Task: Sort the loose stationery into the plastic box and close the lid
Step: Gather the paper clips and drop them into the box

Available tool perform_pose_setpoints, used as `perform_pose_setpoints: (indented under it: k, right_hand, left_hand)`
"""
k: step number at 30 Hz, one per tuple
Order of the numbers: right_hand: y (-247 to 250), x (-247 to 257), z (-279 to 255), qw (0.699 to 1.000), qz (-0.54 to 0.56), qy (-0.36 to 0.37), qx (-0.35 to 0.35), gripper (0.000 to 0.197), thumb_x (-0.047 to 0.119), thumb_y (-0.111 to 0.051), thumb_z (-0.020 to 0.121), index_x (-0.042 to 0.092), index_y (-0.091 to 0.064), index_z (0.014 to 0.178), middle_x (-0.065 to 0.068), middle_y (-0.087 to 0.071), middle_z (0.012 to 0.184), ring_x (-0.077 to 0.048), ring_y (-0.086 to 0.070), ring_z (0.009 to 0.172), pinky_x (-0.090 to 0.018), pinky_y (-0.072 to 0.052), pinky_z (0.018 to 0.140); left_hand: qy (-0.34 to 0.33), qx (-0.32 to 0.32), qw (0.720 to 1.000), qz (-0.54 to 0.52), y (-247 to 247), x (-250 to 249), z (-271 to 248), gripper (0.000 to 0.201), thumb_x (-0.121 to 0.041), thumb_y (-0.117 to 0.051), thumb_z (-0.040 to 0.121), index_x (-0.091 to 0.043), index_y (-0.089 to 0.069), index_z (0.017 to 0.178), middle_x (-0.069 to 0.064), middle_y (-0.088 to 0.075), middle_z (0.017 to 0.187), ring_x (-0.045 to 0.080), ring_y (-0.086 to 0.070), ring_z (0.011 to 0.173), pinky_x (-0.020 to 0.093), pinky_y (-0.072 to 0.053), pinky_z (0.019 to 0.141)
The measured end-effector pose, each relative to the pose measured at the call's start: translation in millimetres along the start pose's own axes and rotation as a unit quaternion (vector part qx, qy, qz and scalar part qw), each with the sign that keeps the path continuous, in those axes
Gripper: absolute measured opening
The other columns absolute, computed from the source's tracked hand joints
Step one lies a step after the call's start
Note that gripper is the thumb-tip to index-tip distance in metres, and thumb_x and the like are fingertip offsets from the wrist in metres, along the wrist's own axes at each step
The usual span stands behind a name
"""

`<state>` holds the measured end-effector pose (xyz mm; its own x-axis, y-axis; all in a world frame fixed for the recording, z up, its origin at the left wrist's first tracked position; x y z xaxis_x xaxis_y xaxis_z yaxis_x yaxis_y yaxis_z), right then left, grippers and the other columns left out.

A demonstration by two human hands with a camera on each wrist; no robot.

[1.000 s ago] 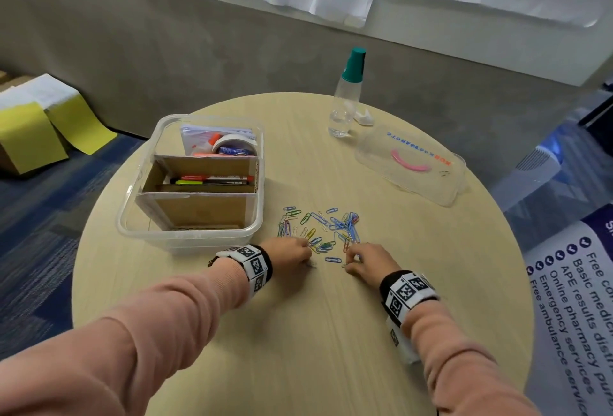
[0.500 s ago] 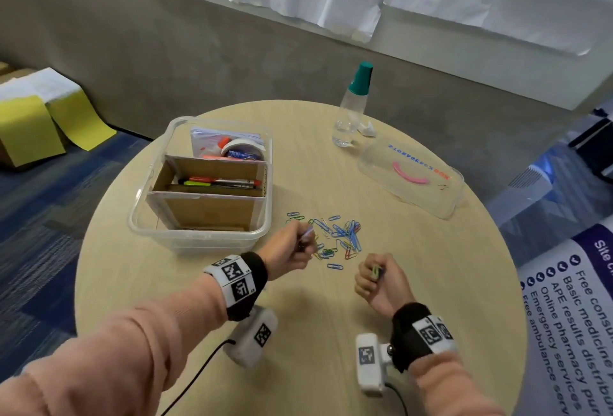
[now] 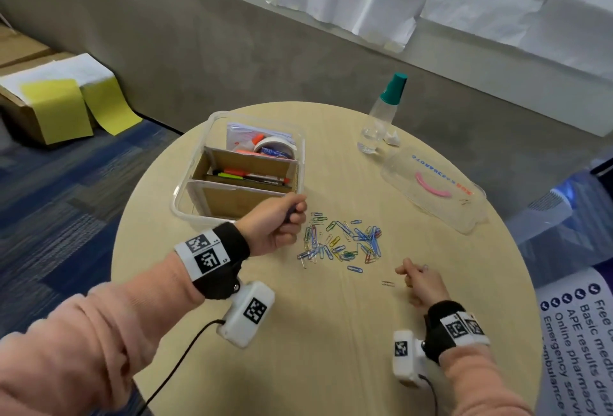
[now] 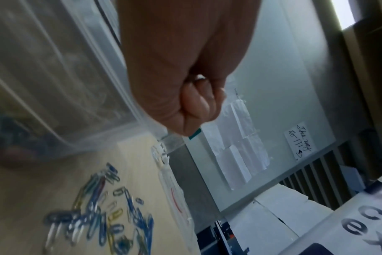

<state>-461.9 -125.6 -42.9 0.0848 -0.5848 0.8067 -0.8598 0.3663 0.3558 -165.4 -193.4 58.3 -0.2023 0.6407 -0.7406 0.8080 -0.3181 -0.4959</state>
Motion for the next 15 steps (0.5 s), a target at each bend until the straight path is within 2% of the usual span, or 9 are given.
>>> perform_pose_setpoints:
  k: [2,5,10,14,15]
  right_hand:
    - [2.2,3.1,3.3,0.973,-0.212,0.089,-0.034,0.018,0.022,-0.064,0.086,0.013,-0.063,0.071,-0.003,-0.058,0.066,-0.020,-0.051,0.069,-0.026,-0.036,0.060]
    - [-3.7,-3.2,4.8,0.928,-0.357,0.106,-0.008,0.013,0.024,-0.075,0.074,0.024,-0.063,0.076,0.004,-0.054,0.069,-0.017,-0.051,0.072,-0.024,-0.036,0.065]
    - [-9.8,-6.6,8.4,0.889,-0.445,0.107,0.020,0.014,0.026,-0.066,0.082,0.025,-0.057,0.072,0.000,-0.058,0.085,-0.017,-0.052,0.081,-0.022,-0.036,0.071]
    - [-20.3,0.2,0.4,0.831,-0.545,0.074,0.080,0.015,0.024,-0.048,0.092,0.016,-0.051,0.079,-0.006,-0.057,0.089,-0.018,-0.050,0.081,-0.023,-0.035,0.069]
    - [-24.8,3.6,-3.4,0.839,-0.532,0.069,0.091,0.017,0.021,-0.044,0.093,0.013,-0.052,0.080,-0.007,-0.056,0.085,-0.018,-0.048,0.077,-0.024,-0.035,0.066]
  left_hand:
    - [-0.008,-0.024,1.000,0.010,10.5,-8.3,-4.8,0.040,-0.035,-0.035,0.098,-0.022,-0.035,0.060,-0.009,-0.028,0.046,0.005,-0.023,0.034,0.016,-0.016,0.033]
    - [-0.023,-0.045,0.998,0.031,23.7,-19.0,-12.2,0.039,-0.034,-0.033,0.099,-0.022,-0.035,0.061,-0.009,-0.028,0.049,0.005,-0.024,0.037,0.017,-0.016,0.036]
    - [-0.062,-0.089,0.990,0.093,43.8,-37.8,-20.6,0.030,-0.027,-0.036,0.100,-0.017,-0.053,0.078,-0.006,-0.038,0.055,0.005,-0.032,0.045,0.013,-0.026,0.037]
    - [-0.045,-0.143,0.977,0.151,63.5,-51.8,-26.4,0.021,-0.023,-0.040,0.099,-0.013,-0.057,0.091,-0.002,-0.044,0.064,0.007,-0.036,0.054,0.014,-0.032,0.043]
    - [-0.041,-0.156,0.973,0.163,68.5,-55.7,-28.4,0.019,-0.023,-0.042,0.098,-0.013,-0.056,0.092,-0.001,-0.044,0.065,0.008,-0.037,0.055,0.015,-0.032,0.045]
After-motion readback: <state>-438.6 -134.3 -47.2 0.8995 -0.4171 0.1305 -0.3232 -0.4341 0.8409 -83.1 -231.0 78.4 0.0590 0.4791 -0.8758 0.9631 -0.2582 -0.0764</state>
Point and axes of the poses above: each hand's wrist, its own z-axis towards the middle knuckle, its own y-axis out of the back of the hand, x = y × z, the point moved 3 cm from there along z, towards the middle knuckle
